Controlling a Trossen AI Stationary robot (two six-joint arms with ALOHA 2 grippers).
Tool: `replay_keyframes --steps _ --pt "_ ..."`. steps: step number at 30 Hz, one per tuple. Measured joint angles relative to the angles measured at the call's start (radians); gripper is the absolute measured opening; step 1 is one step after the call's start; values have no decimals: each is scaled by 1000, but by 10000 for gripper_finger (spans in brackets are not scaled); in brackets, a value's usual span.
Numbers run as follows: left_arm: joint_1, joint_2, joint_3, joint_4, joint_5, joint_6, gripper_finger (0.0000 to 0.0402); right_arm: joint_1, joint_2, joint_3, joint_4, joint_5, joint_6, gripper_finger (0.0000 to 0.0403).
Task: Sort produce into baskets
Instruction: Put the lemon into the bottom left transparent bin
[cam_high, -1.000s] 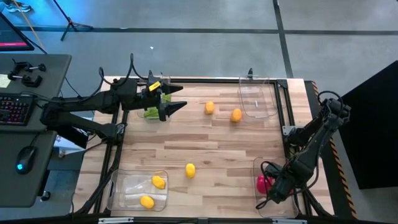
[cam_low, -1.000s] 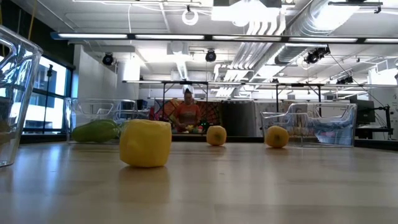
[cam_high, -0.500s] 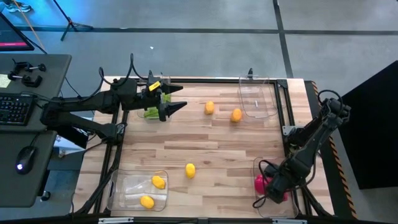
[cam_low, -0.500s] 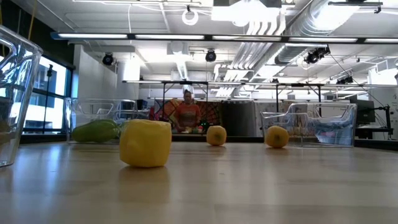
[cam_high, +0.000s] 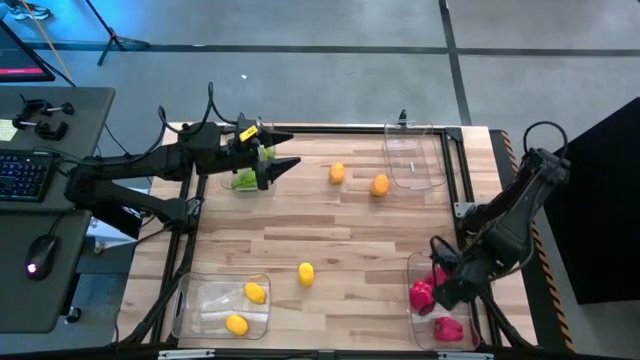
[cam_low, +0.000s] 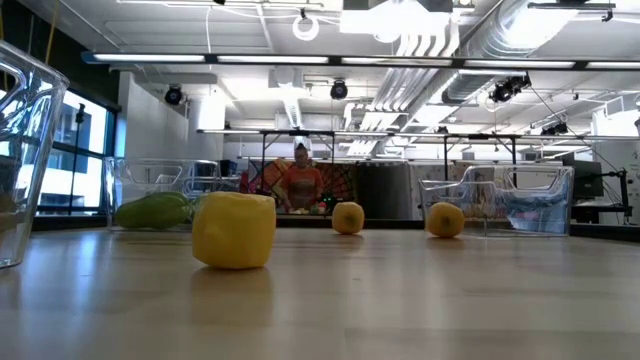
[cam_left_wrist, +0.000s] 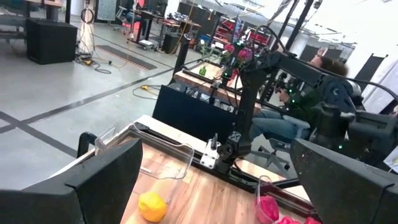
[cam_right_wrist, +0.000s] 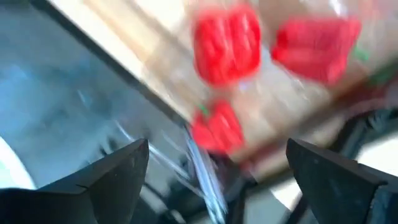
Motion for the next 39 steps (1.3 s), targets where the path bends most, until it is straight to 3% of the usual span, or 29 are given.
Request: replay_keyframes --steps 6,15,21,24,26,34,39 --pt "0 0 0 0 0 -1 395 -65 -29 6 30 254 -50 369" --pt "0 0 0 62 0 16 395 -217 -30 6 188 586 -305 369" --pt "0 -1 0 184 0 9 395 -342 -30 6 349 694 -613 369" --pt "0 -8 0 188 0 7 395 -445 -16 8 351 753 -598 369" --pt "-3 -16 1 180 11 -19 395 -536 6 8 335 745 -553 369" --pt "-5 -56 1 74 104 -135 395 -889 207 6 327 488 -621 369" --pt "-5 -83 0 4 112 -167 395 -998 348 6 519 465 -674 369"
